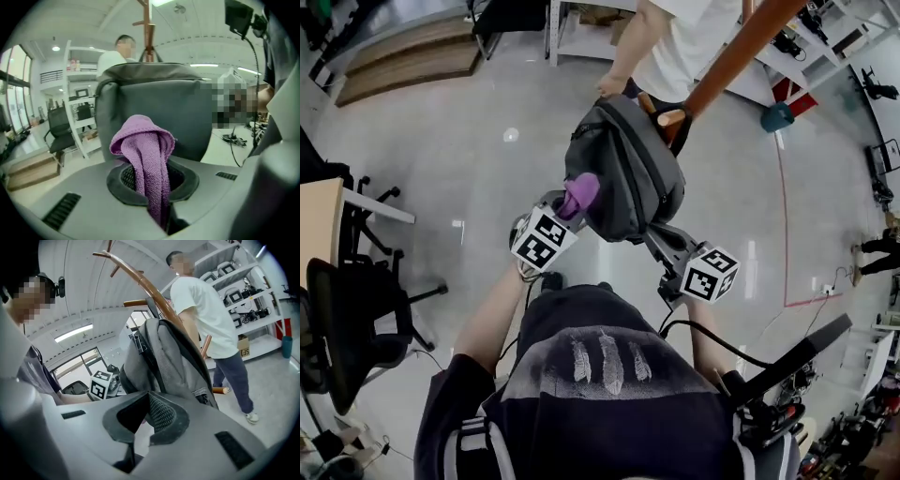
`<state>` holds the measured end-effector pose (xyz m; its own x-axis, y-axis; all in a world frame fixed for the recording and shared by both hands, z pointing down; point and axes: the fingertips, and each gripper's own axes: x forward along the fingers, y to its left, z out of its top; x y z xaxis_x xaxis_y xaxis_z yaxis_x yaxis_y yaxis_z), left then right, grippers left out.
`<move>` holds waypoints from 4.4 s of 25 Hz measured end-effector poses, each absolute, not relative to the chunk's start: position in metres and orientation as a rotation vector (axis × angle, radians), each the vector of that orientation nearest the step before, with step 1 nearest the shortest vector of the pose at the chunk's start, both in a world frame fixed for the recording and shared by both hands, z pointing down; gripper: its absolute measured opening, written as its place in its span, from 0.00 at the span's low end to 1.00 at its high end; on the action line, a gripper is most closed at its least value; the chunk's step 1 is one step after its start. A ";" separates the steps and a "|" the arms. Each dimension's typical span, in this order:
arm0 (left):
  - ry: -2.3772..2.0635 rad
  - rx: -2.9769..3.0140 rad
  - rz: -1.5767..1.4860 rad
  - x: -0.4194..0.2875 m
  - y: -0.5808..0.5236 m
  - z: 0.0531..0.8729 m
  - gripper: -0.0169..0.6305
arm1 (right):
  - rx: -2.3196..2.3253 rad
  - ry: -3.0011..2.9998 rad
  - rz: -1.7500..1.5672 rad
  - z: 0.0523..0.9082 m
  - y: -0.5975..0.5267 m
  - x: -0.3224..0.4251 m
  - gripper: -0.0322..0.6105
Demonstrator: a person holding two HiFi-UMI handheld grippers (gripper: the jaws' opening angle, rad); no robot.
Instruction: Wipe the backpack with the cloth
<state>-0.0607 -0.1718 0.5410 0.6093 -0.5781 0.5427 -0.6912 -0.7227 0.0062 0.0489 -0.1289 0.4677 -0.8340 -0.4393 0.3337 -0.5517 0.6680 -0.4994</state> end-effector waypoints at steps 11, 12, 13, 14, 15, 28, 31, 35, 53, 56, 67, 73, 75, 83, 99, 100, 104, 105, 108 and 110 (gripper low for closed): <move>-1.405 2.419 0.701 -0.131 -0.277 0.585 0.11 | 0.804 -2.687 0.932 0.473 -0.132 0.023 0.04; -1.370 2.440 0.708 -0.122 -0.276 0.589 0.11 | 0.805 -2.689 0.944 0.472 -0.133 0.021 0.04; -1.341 2.454 0.723 -0.110 -0.274 0.594 0.11 | 0.799 -2.692 0.955 0.470 -0.134 0.020 0.04; -1.309 2.464 0.738 -0.096 -0.269 0.600 0.11 | 0.792 -2.694 0.965 0.468 -0.135 0.020 0.04; -1.276 2.472 0.748 -0.080 -0.263 0.608 0.11 | 0.787 -2.694 0.974 0.466 -0.136 0.021 0.04; -0.771 2.707 0.714 0.024 -0.166 0.615 0.10 | 0.814 -2.743 1.116 0.461 -0.135 0.037 0.04; -0.548 2.761 0.678 0.033 -0.128 0.600 0.10 | 0.823 -2.757 1.134 0.459 -0.135 0.036 0.04; -0.389 2.781 0.688 0.024 -0.091 0.598 0.10 | 0.819 -2.743 1.153 0.459 -0.135 0.040 0.04; -1.016 2.509 0.723 -0.066 -0.235 0.692 0.10 | 0.848 -2.519 1.080 0.493 -0.133 0.026 0.04; -0.869 2.554 0.673 -0.033 -0.191 0.686 0.10 | 0.887 -2.486 1.038 0.497 -0.135 0.027 0.04; -0.592 2.706 0.508 0.001 -0.119 0.609 0.10 | 0.914 -2.526 1.087 0.503 -0.133 0.025 0.04; -1.368 2.692 0.558 -0.132 -0.262 0.521 0.10 | 0.972 -2.516 1.059 0.504 -0.119 0.027 0.04; -1.457 2.675 0.481 -0.149 -0.301 0.489 0.10 | 1.010 -2.526 1.062 0.502 -0.118 0.028 0.04; -1.311 2.781 0.406 -0.098 -0.300 0.432 0.10 | 1.047 -2.522 1.009 0.498 -0.118 0.024 0.04; -0.352 3.466 0.652 0.041 -0.126 0.385 0.10 | 1.029 -2.583 0.976 0.489 -0.116 0.020 0.04; -0.310 3.471 0.648 0.042 -0.120 0.384 0.10 | 1.028 -2.583 0.972 0.489 -0.117 0.019 0.04; -0.695 3.436 0.503 0.006 -0.177 0.342 0.10 | 1.006 -2.570 0.949 0.490 -0.118 0.018 0.04; -0.866 3.379 0.468 -0.012 -0.206 0.332 0.10 | 1.006 -2.569 0.946 0.491 -0.119 0.018 0.04; -1.191 3.189 0.484 -0.057 -0.280 0.324 0.10 | 1.000 -2.575 0.953 0.491 -0.120 0.015 0.04; -1.225 3.141 0.564 -0.060 -0.305 0.333 0.10 | 1.005 -2.575 0.960 0.491 -0.119 0.016 0.04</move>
<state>-0.0604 -0.3051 0.3329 0.6947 -0.6910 0.1998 -0.6009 -0.7102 -0.3668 0.0162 -0.1195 0.4905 -0.7437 -0.5275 0.4107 -0.6676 0.5539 -0.4975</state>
